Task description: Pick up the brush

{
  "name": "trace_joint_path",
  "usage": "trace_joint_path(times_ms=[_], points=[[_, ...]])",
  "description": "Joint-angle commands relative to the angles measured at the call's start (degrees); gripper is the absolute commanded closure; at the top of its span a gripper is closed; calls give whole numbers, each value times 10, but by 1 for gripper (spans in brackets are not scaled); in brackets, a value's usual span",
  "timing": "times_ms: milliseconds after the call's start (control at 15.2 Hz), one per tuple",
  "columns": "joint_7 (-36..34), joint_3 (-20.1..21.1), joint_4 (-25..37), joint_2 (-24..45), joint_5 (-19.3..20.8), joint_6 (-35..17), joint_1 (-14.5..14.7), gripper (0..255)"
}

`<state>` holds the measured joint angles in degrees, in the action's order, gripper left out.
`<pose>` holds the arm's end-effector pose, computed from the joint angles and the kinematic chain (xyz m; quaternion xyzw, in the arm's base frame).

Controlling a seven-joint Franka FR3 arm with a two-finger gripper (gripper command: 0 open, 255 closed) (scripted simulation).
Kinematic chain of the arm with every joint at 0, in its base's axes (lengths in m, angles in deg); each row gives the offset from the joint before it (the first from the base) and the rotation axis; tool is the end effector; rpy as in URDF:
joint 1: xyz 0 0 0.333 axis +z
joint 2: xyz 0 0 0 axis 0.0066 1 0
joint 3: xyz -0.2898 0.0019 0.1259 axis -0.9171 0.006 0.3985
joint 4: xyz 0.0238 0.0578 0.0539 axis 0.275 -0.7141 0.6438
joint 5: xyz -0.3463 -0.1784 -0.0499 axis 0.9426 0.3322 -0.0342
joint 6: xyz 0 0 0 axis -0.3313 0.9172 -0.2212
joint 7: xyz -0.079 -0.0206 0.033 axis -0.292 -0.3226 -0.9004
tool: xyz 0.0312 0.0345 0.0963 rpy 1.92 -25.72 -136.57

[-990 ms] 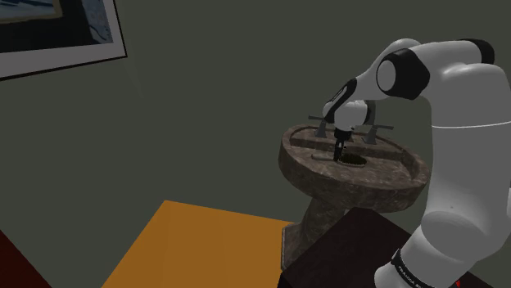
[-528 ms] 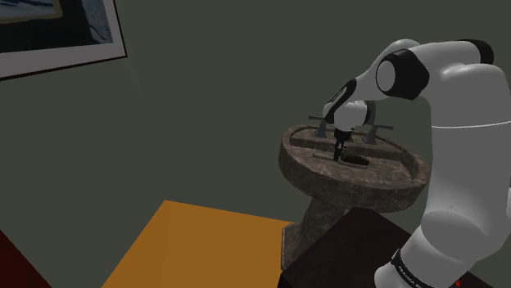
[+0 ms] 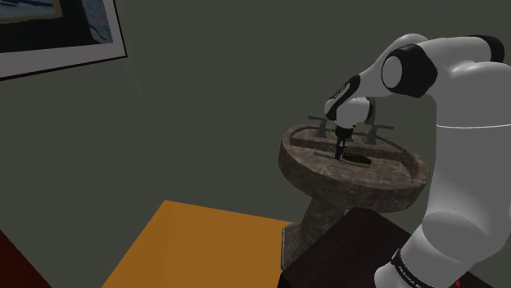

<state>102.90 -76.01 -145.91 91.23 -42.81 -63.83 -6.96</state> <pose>0.4643 -0.3589 0.2506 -0.9689 -0.2445 0.0320 0.0205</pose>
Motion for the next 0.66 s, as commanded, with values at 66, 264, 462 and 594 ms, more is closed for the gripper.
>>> trace_joint_path(times_ms=[66,264,462,594], points=[[-11,-16,8,-22,15,21,1,255],[-18,-22,12,-38,28,39,6,255],[-26,-28,17,-54,40,57,10,255],[-26,-28,17,-55,40,58,10,255]])
